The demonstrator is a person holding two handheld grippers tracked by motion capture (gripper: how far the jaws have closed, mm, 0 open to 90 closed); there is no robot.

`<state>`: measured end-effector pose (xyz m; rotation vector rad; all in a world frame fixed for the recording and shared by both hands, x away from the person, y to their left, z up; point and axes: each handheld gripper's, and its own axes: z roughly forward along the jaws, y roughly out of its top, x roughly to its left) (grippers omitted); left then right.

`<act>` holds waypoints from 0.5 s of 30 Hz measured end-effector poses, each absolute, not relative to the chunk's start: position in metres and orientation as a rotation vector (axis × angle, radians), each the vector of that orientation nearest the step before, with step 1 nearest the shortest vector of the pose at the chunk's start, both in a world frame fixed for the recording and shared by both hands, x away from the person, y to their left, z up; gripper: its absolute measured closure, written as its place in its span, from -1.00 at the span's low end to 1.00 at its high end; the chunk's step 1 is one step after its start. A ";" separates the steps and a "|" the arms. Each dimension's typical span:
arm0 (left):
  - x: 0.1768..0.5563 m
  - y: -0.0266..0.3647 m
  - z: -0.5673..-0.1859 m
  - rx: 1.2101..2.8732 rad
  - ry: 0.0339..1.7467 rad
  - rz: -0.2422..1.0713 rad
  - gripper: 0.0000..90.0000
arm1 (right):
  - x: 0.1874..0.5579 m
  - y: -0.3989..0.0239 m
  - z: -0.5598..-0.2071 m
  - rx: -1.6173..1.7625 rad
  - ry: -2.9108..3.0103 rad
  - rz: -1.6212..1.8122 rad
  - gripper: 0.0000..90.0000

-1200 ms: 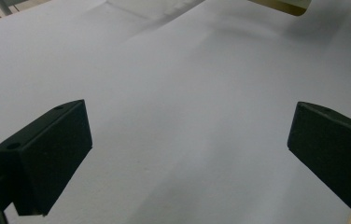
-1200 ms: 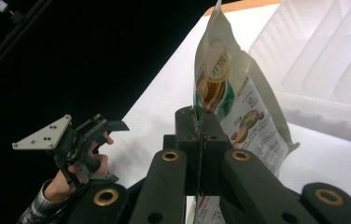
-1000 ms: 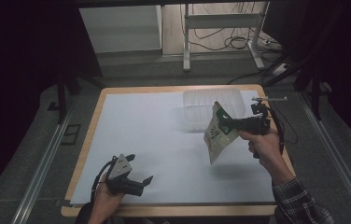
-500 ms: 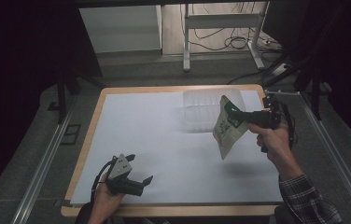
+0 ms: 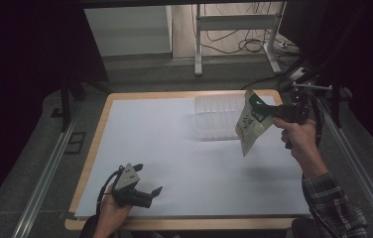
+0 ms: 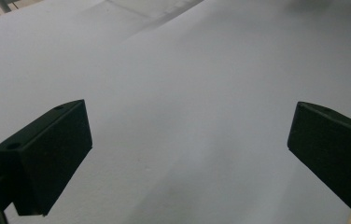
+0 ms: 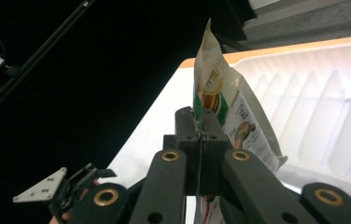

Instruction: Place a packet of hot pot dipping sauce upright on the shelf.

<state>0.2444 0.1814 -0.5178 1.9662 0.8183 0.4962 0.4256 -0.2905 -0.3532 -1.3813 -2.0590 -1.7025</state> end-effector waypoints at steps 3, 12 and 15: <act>0.245 0.183 -0.517 1.959 0.821 0.493 -1.00 | 0.431 -0.293 -0.352 -1.399 -2.058 -1.707 0.98; 0.245 0.184 -0.517 1.953 0.823 0.487 -1.00 | 0.449 -0.303 -0.349 -1.471 -2.058 -1.699 0.98; 0.245 0.184 -0.517 1.950 0.824 0.487 -1.00 | 0.455 -0.306 -0.351 -1.492 -2.058 -1.693 0.98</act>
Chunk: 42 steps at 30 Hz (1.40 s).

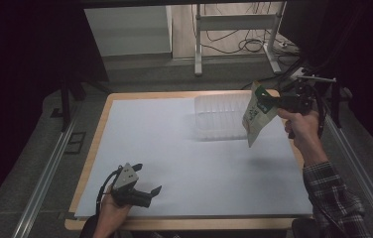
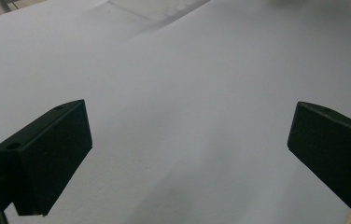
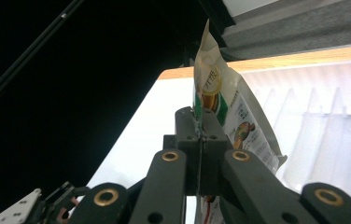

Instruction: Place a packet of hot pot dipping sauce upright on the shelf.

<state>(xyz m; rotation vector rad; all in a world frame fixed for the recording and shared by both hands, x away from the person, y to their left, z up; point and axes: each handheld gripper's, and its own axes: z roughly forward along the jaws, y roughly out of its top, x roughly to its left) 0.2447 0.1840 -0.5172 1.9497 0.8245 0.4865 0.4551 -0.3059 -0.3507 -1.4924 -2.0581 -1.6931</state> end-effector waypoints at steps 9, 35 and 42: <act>0.245 0.186 -0.517 1.937 0.829 0.480 -1.00 | 0.477 -0.310 -0.358 -1.549 -2.070 -1.666 0.98; 0.245 0.188 -0.517 1.921 0.833 0.474 -1.00 | 0.526 -0.307 -0.362 -1.658 -2.050 -1.692 0.98; 0.245 0.188 -0.517 1.921 0.832 0.472 -1.00 | 0.536 -0.304 -0.365 -1.684 -2.043 -1.704 0.98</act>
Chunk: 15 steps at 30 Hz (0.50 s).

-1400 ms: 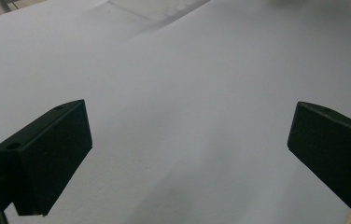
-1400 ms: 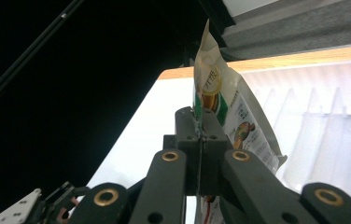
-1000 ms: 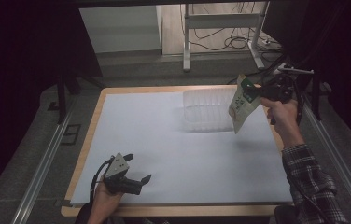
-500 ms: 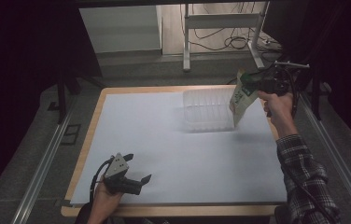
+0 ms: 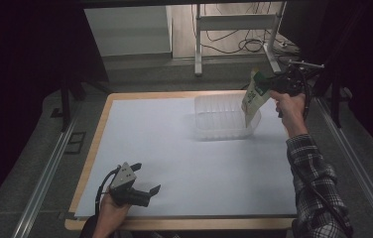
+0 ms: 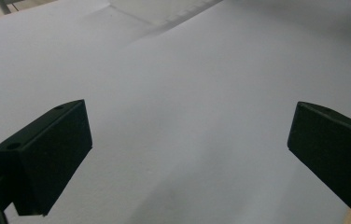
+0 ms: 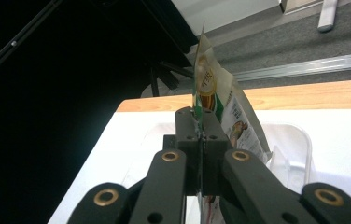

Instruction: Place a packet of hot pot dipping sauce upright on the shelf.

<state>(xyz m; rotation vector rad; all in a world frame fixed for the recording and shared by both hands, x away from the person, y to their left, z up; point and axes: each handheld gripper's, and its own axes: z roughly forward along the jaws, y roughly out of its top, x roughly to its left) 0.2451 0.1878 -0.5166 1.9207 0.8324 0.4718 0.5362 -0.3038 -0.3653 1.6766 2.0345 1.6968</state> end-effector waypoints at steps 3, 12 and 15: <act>0.245 0.188 -0.517 1.922 0.833 0.471 -1.00 | 0.540 -0.302 -0.368 1.682 2.025 1.687 0.98; 0.245 0.188 -0.517 1.925 0.832 0.469 -1.00 | 0.545 -0.297 -0.383 1.703 2.032 1.647 0.98; 0.245 0.188 -0.517 1.925 0.831 0.469 -1.00 | 0.545 -0.295 -0.387 1.704 2.041 1.634 0.98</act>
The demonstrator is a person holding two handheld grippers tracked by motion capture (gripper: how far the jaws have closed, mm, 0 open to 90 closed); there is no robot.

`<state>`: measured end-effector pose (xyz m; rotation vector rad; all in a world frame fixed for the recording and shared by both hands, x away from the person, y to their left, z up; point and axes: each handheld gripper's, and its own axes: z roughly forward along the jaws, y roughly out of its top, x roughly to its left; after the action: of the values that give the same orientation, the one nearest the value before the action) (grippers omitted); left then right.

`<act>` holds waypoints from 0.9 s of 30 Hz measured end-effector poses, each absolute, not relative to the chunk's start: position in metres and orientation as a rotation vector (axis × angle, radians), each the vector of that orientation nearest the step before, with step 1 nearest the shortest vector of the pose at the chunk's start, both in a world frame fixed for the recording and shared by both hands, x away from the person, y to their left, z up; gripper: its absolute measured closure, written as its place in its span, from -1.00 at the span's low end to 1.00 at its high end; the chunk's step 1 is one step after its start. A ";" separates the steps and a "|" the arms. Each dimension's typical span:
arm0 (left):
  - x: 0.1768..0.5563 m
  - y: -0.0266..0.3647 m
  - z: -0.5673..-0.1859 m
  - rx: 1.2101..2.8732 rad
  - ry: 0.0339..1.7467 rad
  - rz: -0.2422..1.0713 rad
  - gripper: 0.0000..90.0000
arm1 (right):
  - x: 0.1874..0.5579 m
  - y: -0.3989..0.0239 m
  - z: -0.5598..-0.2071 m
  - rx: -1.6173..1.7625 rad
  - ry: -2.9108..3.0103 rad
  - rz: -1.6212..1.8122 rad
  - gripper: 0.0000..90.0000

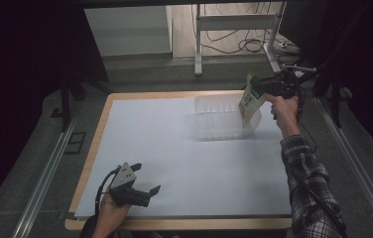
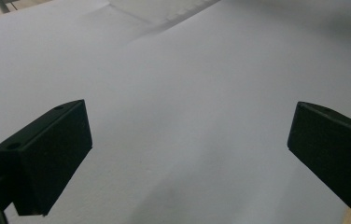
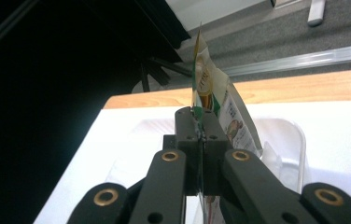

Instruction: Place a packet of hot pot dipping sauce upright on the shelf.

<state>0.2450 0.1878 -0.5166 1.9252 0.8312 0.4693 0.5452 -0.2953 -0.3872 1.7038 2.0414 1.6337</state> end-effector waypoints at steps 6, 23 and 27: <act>0.245 0.188 -0.517 1.926 0.832 0.466 -1.00 | 0.546 -0.293 -0.400 1.724 2.055 1.620 0.98; 0.245 0.186 -0.517 1.939 0.828 0.466 -1.00 | 0.544 -0.294 -0.409 1.678 2.071 1.601 0.92; 0.245 0.186 -0.517 1.942 0.828 0.465 -1.00 | 0.543 -0.293 -0.408 1.664 2.075 1.590 0.88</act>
<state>0.2453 0.1862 -0.5175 1.9416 0.8278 0.4654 0.5427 -0.2926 -0.4080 1.6640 2.0752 1.5903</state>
